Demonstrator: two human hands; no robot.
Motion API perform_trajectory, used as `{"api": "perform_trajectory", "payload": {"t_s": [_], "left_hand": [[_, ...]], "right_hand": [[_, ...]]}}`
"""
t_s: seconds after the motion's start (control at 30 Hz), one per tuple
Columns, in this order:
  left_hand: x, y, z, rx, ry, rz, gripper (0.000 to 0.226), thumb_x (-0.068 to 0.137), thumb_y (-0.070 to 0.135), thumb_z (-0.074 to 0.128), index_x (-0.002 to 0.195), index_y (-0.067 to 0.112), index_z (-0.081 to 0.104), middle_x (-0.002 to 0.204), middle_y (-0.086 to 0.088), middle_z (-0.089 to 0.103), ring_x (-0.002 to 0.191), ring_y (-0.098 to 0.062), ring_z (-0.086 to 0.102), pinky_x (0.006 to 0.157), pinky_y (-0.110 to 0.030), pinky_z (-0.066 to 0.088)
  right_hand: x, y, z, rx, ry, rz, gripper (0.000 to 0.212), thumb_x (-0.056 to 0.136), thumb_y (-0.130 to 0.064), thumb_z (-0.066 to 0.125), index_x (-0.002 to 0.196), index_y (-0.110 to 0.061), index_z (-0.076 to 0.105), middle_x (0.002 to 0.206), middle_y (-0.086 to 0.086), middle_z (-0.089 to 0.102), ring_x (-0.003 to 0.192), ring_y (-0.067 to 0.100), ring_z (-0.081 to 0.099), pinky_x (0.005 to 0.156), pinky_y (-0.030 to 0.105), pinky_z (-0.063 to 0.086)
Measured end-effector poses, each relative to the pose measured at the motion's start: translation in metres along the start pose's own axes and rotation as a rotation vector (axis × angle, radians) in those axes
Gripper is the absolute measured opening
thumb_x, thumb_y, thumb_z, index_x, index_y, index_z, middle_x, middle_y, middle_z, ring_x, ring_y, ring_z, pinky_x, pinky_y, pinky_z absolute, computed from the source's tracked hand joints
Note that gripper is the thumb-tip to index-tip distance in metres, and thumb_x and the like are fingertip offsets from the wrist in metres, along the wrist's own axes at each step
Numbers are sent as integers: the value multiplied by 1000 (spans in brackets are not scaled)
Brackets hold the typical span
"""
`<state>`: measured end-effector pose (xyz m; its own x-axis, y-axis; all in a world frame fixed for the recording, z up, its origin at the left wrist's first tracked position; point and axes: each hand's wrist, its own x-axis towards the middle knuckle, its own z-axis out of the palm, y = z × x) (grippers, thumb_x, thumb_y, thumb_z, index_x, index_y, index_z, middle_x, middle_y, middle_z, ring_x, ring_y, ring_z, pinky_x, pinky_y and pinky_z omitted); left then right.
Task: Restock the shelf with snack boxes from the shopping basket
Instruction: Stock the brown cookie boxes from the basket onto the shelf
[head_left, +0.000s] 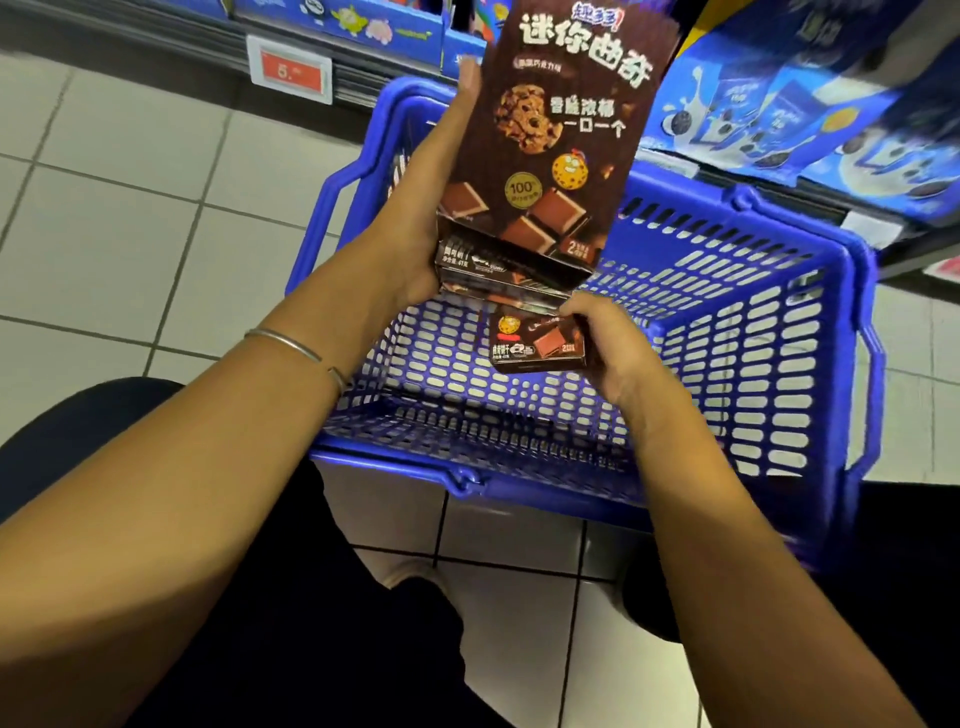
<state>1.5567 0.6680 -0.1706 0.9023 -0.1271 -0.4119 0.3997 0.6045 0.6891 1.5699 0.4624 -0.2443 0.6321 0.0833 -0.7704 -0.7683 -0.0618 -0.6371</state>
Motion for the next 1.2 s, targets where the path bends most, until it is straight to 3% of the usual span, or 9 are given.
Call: {"api": "perform_trajectory", "payload": {"t_s": [0.1,0.3,0.37,0.47,0.53,0.73,0.93,1.07,1.2], "left_hand": [[7,-3,-2,7,21,-4,57,101,61,40,93,30,86,111,-1,81,103,-22,78,81,-39,62],[10,-5,-2,40,45,22,52,101,60,42,94,33,86,111,2,81,104,-20,78,80,-37,63],[10,-6,0,19,45,22,51,104,60,42,106,27,82,117,-1,79,108,-23,76,82,-38,62],[10,-7,5,11,30,20,52,108,58,37,118,22,73,117,-3,79,104,-22,77,78,-34,63],[10,-9,8,27,42,16,53,109,57,35,124,20,70,120,-5,78,109,-24,76,83,-36,63],[13,-16,15,23,63,-23,65,108,61,34,141,14,63,128,-10,74,117,-29,73,86,-39,62],[19,-24,15,-15,80,-44,64,104,66,39,119,20,80,128,-11,74,116,-30,73,85,-40,63],[9,-26,25,-15,133,-74,69,101,73,35,121,23,80,131,-14,73,118,-35,71,89,-45,62],[-27,-2,67,-3,277,-114,71,99,77,32,107,30,84,121,-12,77,110,-33,75,80,-41,64]], "right_hand": [[-28,-12,-30,88,-33,-106,51,53,-25,78,101,-10,67,88,8,78,73,21,75,68,33,60],[-77,-48,-54,285,45,-297,27,79,-14,60,104,-8,68,96,8,76,82,23,73,86,44,60],[-92,-64,-55,426,-25,-349,27,88,-11,50,101,-10,74,98,7,77,87,24,74,83,44,60],[-106,-85,-42,570,-207,-423,36,90,-12,45,117,-4,66,109,12,72,101,30,67,98,47,54],[-106,-93,-27,572,-294,-437,35,87,-11,48,116,-1,64,108,14,70,99,31,67,97,47,53],[-86,-83,12,396,-257,-414,19,97,-14,51,99,-10,69,92,4,75,89,22,68,99,47,50],[-69,-82,1,323,-291,-375,19,87,-24,61,84,-18,78,94,3,75,91,22,68,95,45,50],[-76,-96,-6,248,-313,-297,21,88,-24,61,82,-21,82,95,2,77,89,19,72,98,47,51],[-123,-137,-13,168,-330,-211,18,92,-18,60,90,-18,78,96,2,77,86,18,73,98,45,49]]}}
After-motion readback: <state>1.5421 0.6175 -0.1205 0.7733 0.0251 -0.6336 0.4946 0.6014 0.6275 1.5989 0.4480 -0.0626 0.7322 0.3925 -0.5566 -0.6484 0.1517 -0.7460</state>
